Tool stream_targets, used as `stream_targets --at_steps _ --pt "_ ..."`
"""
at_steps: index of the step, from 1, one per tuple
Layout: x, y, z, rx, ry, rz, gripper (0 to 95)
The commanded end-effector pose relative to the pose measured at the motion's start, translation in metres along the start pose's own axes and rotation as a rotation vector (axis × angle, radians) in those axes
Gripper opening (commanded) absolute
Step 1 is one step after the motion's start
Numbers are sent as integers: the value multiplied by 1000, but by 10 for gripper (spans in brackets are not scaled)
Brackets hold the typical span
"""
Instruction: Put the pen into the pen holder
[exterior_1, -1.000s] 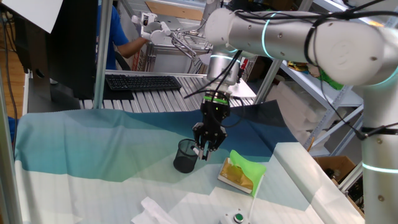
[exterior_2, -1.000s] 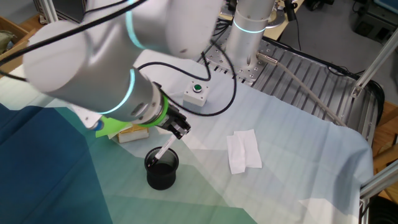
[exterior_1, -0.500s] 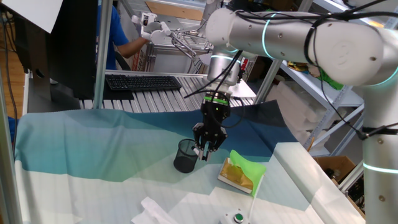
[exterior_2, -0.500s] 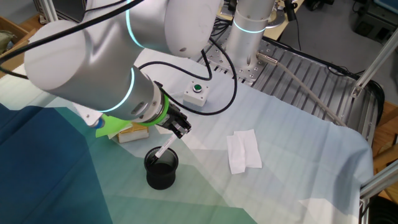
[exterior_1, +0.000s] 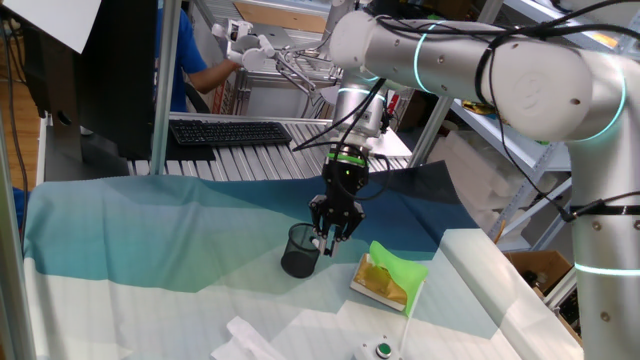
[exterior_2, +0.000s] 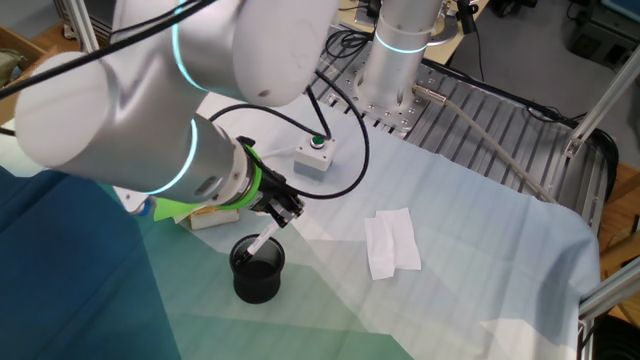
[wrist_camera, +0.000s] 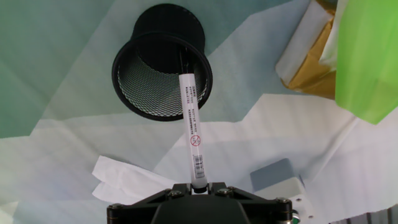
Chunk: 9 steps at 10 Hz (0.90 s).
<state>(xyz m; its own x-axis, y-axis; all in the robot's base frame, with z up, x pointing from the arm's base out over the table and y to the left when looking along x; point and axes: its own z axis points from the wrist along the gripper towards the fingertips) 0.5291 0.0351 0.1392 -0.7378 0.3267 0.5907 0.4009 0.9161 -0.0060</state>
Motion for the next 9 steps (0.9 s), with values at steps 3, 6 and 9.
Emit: stream_targets --at_steps 3,6,9 --pt "2 -1 3 -23 6 42 0" --pt "1 -1 0 -45 21 75 0" --pt "1 2 -9 -38 26 162 380"
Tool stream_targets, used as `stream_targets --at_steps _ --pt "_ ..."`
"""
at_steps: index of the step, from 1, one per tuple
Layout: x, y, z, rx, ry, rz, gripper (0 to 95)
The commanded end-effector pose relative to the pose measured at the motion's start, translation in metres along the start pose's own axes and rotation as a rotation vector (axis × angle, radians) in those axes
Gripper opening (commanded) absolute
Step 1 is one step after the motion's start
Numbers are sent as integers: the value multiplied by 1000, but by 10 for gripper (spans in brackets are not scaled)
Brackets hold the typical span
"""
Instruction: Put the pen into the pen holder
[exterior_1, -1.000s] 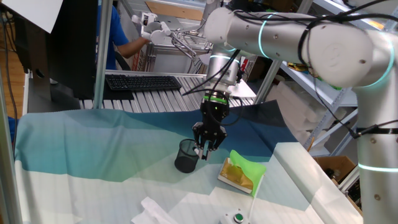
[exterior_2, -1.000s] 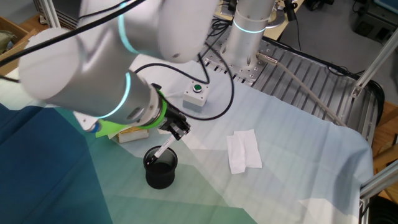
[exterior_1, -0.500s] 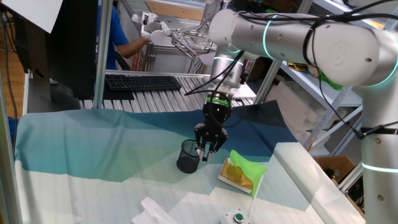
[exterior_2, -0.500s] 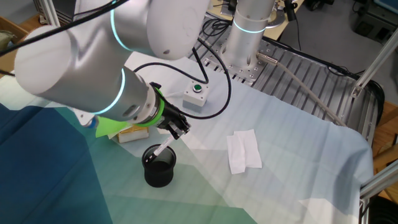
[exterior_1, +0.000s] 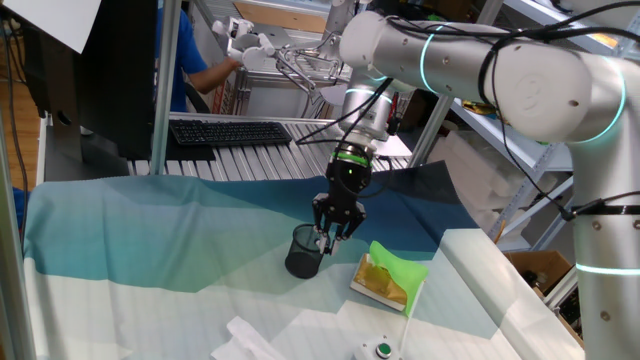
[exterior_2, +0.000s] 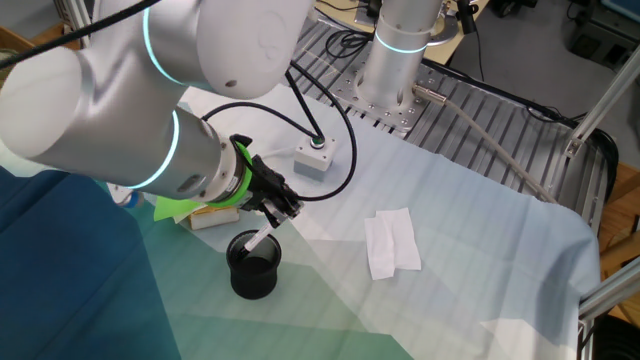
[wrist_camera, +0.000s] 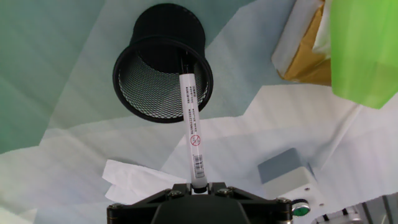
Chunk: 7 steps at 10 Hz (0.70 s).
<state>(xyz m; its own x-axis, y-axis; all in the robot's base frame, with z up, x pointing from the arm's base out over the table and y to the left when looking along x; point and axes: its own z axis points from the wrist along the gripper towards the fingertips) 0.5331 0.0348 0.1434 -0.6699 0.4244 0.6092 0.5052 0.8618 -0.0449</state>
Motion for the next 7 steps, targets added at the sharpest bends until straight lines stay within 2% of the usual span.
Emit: stream_targets --at_steps 1,3,4,5,6,7 --pt "3 2 -9 0 -1 82 570" --pt "9 7 -19 1 -2 120 950" --pt "12 9 -24 3 0 123 950" --pt "17 10 -28 5 -2 121 760" --pt "23 11 -31 -3 -21 83 570" --pt "29 9 -37 -5 -68 -1 380"
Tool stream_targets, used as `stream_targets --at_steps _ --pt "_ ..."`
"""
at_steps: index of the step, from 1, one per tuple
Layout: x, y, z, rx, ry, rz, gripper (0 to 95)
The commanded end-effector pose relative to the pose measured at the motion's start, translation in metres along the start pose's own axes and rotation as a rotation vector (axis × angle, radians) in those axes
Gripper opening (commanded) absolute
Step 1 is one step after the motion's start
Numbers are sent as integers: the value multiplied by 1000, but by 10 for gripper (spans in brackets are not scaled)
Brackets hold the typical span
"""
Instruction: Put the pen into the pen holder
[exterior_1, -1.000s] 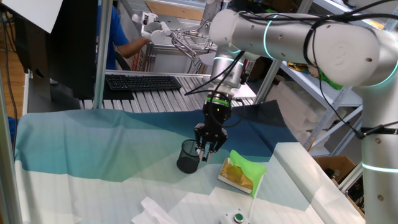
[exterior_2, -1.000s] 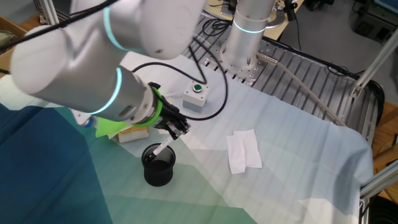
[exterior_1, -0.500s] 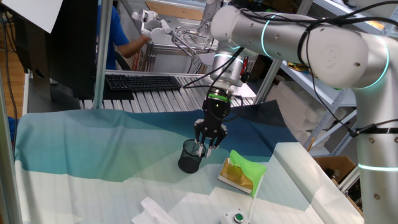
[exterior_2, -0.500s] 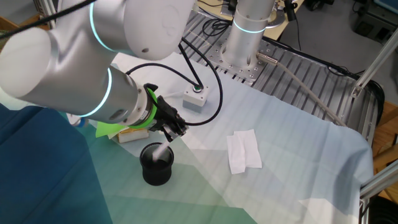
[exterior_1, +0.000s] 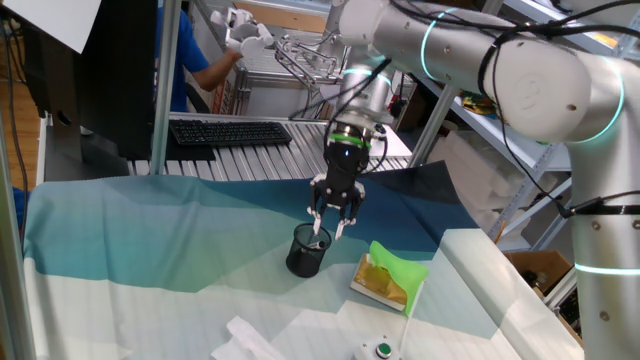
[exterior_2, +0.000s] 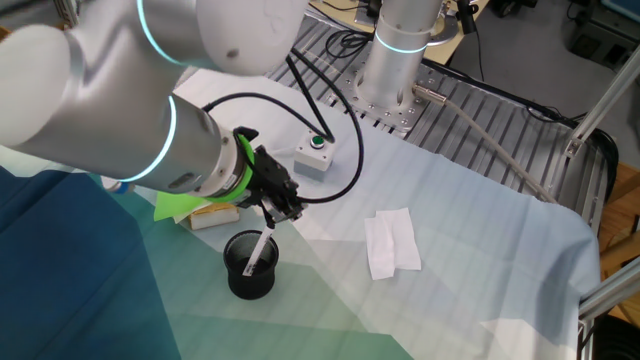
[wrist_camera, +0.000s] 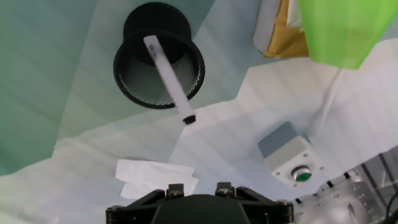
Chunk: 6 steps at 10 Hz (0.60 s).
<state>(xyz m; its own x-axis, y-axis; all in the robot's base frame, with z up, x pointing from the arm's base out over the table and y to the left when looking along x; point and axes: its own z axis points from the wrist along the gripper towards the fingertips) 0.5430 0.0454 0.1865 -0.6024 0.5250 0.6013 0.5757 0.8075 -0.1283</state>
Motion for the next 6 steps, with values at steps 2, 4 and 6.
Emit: stream_targets --at_steps 2,4,6 --pt "20 -12 -16 16 -204 -256 0" --pt "31 -19 -27 44 -295 -306 0" --pt "41 -27 -36 88 -419 -347 0"
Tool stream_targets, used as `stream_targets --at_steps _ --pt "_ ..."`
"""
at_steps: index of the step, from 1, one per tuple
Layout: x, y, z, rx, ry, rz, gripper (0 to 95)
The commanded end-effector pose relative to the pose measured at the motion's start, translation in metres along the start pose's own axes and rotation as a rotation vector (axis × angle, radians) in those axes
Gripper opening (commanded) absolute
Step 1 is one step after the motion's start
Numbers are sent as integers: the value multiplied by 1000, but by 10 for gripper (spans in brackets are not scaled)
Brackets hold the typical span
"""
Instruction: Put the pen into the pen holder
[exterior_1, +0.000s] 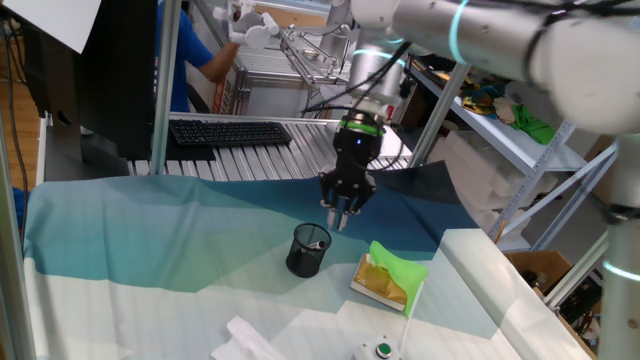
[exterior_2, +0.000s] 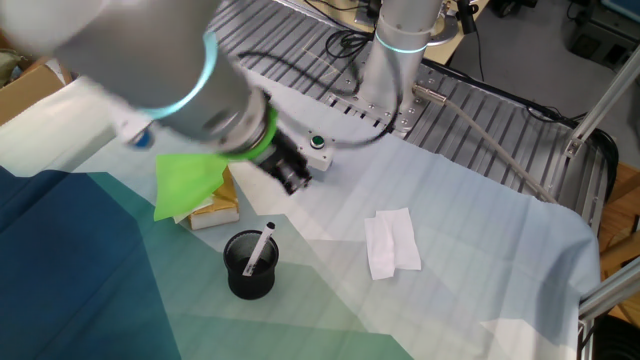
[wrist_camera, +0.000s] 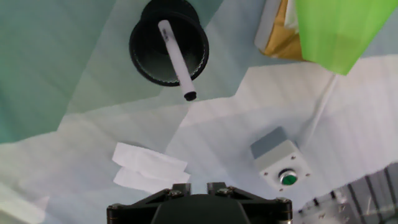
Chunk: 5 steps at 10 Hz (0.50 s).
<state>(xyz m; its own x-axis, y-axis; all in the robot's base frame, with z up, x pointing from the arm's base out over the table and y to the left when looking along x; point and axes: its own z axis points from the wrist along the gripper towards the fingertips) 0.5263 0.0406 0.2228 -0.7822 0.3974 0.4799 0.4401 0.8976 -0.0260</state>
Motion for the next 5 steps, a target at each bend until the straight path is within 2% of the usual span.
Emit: stream_targets --at_steps 1,3,4,5 --pt "14 -10 -21 109 -287 -169 0" --pt "19 -19 -29 110 -328 -180 0" --pt "18 -25 -30 102 -354 -178 0" --pt "17 -38 -28 94 -371 -179 0"
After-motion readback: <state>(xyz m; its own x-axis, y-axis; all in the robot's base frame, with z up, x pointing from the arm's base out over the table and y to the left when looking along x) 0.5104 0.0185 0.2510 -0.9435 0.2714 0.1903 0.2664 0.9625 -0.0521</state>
